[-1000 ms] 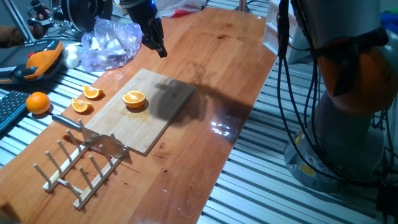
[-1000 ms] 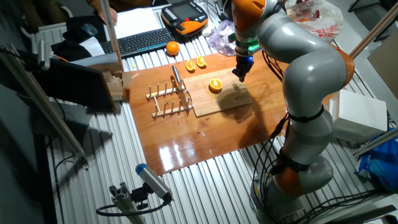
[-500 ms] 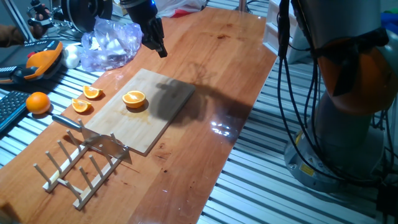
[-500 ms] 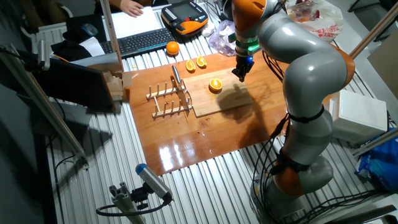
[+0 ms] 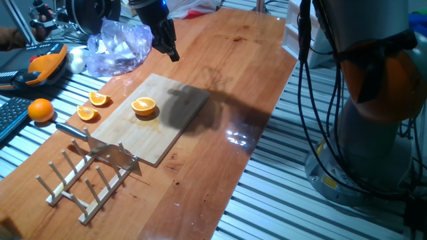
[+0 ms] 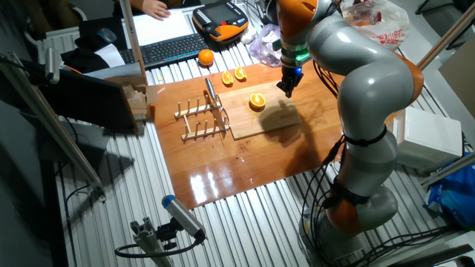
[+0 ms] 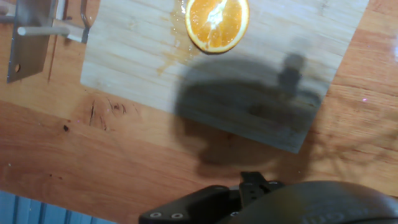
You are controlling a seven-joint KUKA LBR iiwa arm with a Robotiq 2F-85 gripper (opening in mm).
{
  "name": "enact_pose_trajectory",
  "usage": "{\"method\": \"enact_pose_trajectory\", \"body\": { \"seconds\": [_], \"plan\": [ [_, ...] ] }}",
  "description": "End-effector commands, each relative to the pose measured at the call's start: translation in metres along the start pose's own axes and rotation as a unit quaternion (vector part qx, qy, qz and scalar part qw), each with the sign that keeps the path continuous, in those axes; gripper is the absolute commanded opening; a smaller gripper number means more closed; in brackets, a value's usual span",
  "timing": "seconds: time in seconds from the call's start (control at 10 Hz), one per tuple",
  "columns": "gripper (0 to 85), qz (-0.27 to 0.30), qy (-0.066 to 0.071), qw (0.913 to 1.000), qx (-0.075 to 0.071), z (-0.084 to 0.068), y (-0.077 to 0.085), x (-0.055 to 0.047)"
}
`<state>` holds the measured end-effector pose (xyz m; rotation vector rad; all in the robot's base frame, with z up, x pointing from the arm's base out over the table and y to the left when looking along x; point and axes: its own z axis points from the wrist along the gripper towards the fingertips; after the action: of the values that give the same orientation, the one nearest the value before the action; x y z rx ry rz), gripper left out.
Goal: Chop the orange
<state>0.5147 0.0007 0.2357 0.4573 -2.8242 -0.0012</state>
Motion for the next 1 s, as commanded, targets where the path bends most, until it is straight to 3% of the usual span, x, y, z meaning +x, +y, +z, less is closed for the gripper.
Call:
{"method": "enact_pose_trajectory", "body": {
  "seconds": [0.0,0.5,0.6,0.7,0.8,0.9],
  "plan": [
    [0.0,-0.002,0.000,1.0000,0.000,0.0001,0.0000,0.0000],
    [0.0,-0.004,-0.001,1.0000,-0.002,0.0001,0.0000,0.0000],
    [0.0,0.019,-0.011,0.9998,-0.004,0.0001,0.0000,0.0000],
    [0.0,0.033,-0.032,0.9989,-0.006,0.0001,0.0000,0.0000],
    [0.0,0.044,-0.040,0.9977,-0.031,0.0001,0.0000,0.0000],
    [0.0,0.041,-0.033,0.9980,-0.035,0.0001,0.0000,0.0000]
  ]
}}
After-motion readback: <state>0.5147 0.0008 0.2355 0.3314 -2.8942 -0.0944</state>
